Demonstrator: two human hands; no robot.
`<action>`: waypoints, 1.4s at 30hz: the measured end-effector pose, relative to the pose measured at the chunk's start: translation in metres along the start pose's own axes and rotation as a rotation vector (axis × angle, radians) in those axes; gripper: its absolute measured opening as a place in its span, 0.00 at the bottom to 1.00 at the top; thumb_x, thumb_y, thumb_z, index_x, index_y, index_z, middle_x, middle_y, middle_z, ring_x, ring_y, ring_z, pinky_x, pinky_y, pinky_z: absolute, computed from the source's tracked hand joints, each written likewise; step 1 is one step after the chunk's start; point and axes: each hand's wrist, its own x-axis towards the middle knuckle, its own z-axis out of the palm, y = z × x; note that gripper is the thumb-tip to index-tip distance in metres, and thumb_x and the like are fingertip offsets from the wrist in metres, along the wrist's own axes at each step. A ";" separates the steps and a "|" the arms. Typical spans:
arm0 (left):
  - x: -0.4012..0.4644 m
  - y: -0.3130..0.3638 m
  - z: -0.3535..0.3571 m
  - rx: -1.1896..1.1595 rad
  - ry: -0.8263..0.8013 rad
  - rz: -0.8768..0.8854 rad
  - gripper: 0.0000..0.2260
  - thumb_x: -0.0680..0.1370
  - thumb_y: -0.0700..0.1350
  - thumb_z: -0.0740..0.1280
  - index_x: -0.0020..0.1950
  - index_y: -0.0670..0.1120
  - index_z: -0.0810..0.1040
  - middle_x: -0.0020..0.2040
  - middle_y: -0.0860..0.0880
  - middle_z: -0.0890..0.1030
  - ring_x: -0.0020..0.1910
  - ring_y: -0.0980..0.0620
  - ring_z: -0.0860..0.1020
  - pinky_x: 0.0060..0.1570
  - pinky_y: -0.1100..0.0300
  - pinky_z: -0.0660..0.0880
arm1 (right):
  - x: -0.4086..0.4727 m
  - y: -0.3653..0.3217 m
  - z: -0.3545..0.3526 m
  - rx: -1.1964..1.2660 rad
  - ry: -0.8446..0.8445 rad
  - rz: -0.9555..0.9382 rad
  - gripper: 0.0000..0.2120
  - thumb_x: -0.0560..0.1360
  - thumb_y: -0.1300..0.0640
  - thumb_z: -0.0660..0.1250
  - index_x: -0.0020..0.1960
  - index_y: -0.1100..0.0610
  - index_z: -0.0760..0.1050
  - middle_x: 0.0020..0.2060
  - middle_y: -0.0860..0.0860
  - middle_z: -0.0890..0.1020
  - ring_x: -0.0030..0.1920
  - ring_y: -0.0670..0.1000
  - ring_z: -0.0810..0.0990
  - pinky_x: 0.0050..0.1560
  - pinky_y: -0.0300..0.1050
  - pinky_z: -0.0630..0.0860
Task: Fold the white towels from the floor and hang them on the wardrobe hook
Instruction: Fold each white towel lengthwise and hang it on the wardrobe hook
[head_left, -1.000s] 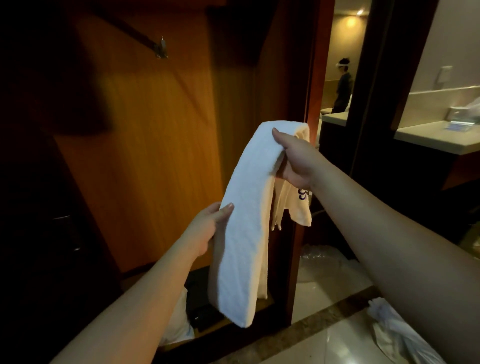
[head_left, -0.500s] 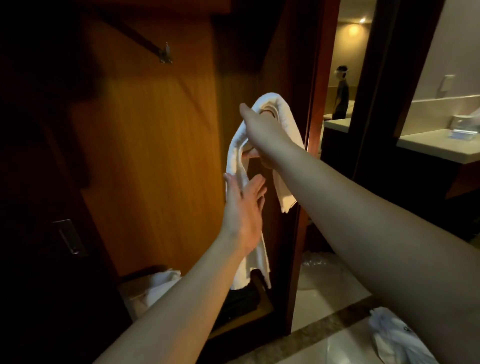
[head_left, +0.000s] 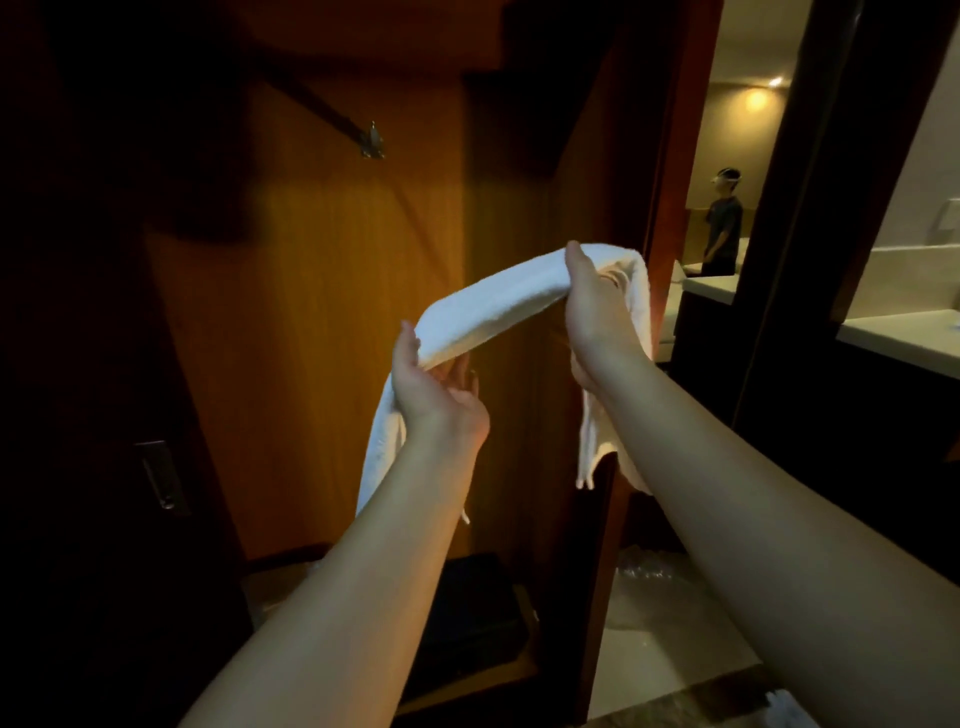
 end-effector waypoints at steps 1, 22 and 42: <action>0.000 0.003 0.002 -0.045 0.043 -0.006 0.15 0.76 0.54 0.71 0.59 0.49 0.77 0.58 0.45 0.83 0.59 0.44 0.81 0.70 0.47 0.68 | 0.003 0.004 -0.003 -0.011 0.007 -0.010 0.42 0.75 0.30 0.56 0.81 0.56 0.58 0.76 0.55 0.67 0.73 0.57 0.67 0.69 0.54 0.63; 0.046 0.107 0.040 0.323 0.164 0.257 0.15 0.82 0.47 0.65 0.66 0.42 0.70 0.59 0.40 0.81 0.57 0.42 0.81 0.59 0.47 0.75 | 0.081 0.010 0.024 0.011 -0.081 -0.116 0.13 0.78 0.35 0.62 0.42 0.42 0.73 0.44 0.49 0.81 0.47 0.44 0.79 0.50 0.47 0.74; 0.231 0.278 0.144 0.821 -0.284 0.409 0.48 0.76 0.77 0.45 0.82 0.41 0.56 0.79 0.41 0.65 0.78 0.44 0.63 0.78 0.49 0.56 | 0.250 -0.126 0.178 -0.031 -0.278 -0.373 0.43 0.62 0.18 0.56 0.69 0.40 0.69 0.67 0.52 0.78 0.66 0.53 0.77 0.71 0.59 0.69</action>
